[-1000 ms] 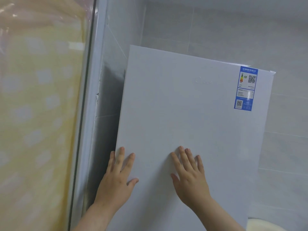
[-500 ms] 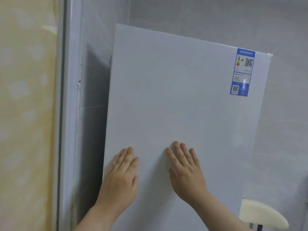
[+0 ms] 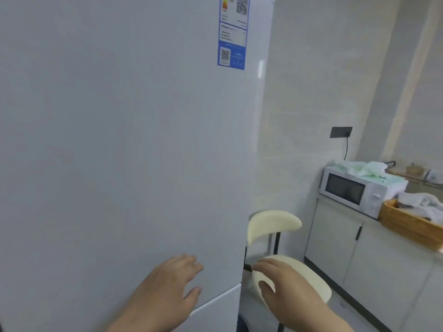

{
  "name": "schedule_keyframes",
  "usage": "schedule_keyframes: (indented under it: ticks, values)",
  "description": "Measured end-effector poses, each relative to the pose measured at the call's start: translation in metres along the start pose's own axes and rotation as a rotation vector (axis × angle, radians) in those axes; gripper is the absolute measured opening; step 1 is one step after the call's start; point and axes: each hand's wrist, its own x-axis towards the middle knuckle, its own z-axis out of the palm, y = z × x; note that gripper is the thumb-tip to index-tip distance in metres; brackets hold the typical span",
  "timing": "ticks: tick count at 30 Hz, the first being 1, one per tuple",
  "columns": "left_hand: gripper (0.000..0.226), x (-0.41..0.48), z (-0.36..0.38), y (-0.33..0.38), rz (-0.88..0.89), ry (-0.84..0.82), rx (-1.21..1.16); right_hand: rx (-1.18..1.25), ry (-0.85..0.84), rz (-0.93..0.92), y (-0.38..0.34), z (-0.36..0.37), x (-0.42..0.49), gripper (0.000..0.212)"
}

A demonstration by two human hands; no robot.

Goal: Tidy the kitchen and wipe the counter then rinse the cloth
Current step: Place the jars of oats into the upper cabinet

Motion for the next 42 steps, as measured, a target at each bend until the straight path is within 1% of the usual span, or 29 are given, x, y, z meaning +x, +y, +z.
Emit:
schedule_keyframes:
  ticks: [2,4,6,7,9,15,21,25,32,37,42]
  values:
    - [0.048,0.019,0.018,0.020,-0.002,-0.044,-0.051,-0.016,-0.055,0.100,0.025,-0.017,-0.023,0.041]
    - [0.050,0.040,0.038,0.046,0.021,-0.104,-0.076,-0.015,-0.075,0.201,0.053,-0.033,-0.046,0.041]
    - [0.041,0.061,0.045,0.081,0.058,-0.112,-0.109,-0.025,-0.061,0.294,0.080,-0.050,-0.068,0.041]
    - [0.040,0.071,0.050,0.099,0.085,-0.155,-0.145,-0.033,-0.050,0.335,0.093,-0.058,-0.079,0.041]
    - [0.046,0.091,0.064,0.131,0.134,-0.212,-0.197,-0.054,-0.026,0.409,0.117,-0.075,-0.103,0.042]
    - [0.050,0.140,0.096,0.221,0.264,-0.290,-0.266,-0.093,0.044,0.594,0.169,-0.134,-0.168,0.047]
    - [0.049,0.169,0.106,0.314,0.408,-0.286,-0.311,-0.098,0.140,0.764,0.201,-0.178,-0.231,0.051]
    - [0.048,0.180,0.109,0.379,0.564,-0.295,-0.369,-0.115,0.237,0.894,0.218,-0.198,-0.273,0.052]
    - [0.049,0.200,0.131,0.468,0.809,-0.386,-0.435,-0.152,0.360,1.126,0.225,-0.217,-0.332,0.052]
    - [0.050,0.216,0.145,0.521,0.964,-0.456,-0.486,-0.145,0.422,1.300,0.230,-0.225,-0.353,0.051]
    - [0.049,0.243,0.160,0.561,1.095,-0.511,-0.516,-0.159,0.507,1.458,0.238,-0.229,-0.350,0.049]
